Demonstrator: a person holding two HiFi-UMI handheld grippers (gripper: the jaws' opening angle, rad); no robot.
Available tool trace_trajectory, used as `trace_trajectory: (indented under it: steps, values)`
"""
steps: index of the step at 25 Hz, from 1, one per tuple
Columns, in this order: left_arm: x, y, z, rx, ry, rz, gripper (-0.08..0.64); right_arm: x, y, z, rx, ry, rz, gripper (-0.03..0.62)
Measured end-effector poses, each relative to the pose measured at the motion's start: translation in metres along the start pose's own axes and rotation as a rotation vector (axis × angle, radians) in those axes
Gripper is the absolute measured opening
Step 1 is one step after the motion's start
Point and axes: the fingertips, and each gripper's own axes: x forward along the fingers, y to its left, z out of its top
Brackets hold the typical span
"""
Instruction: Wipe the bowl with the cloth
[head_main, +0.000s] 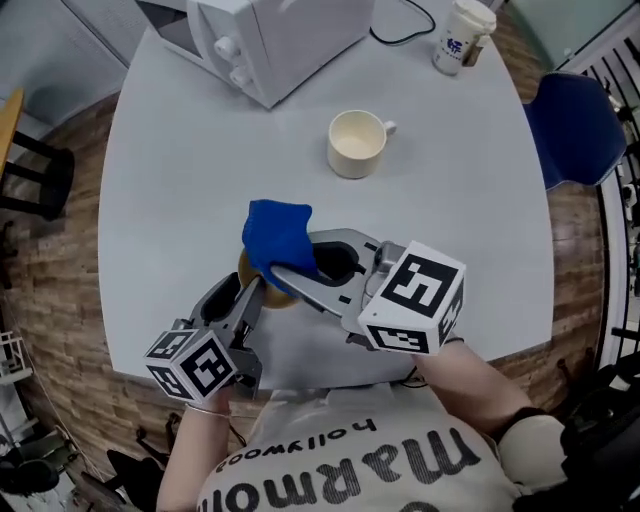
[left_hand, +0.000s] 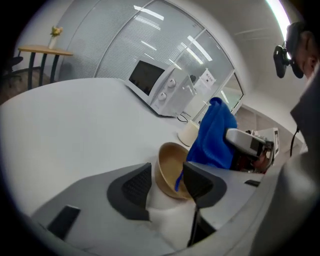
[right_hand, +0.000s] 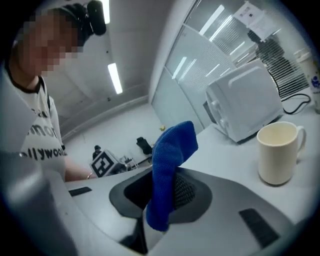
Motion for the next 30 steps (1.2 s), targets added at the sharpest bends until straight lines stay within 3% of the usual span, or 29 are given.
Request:
trace_trajectory:
  steps: [6,10,17,23,27,30]
  values:
    - [0.019,0.000,-0.010,-0.005,0.025,0.112,0.173,0.003,-0.017,-0.037,0.039,0.094,0.025,0.061]
    - [0.015,-0.006,-0.007,0.042,-0.015,0.199,0.028,0.007,-0.020,-0.057,0.060,0.167,0.027,0.061]
    - [0.003,-0.014,-0.006,0.171,-0.036,0.316,0.020,0.011,-0.007,-0.072,-0.072,0.233,0.032,0.061]
    - [0.003,-0.026,-0.006,0.259,-0.004,0.287,0.032,0.009,-0.006,-0.083,-0.120,0.278,-0.013,0.061]
    - [0.007,-0.034,-0.009,0.376,0.043,0.264,0.049,0.005,-0.010,-0.087,-0.090,0.292,-0.055,0.061]
    - [0.009,-0.038,-0.008,0.475,0.061,0.291,0.051,0.005,-0.012,-0.086,-0.091,0.293,-0.082,0.061]
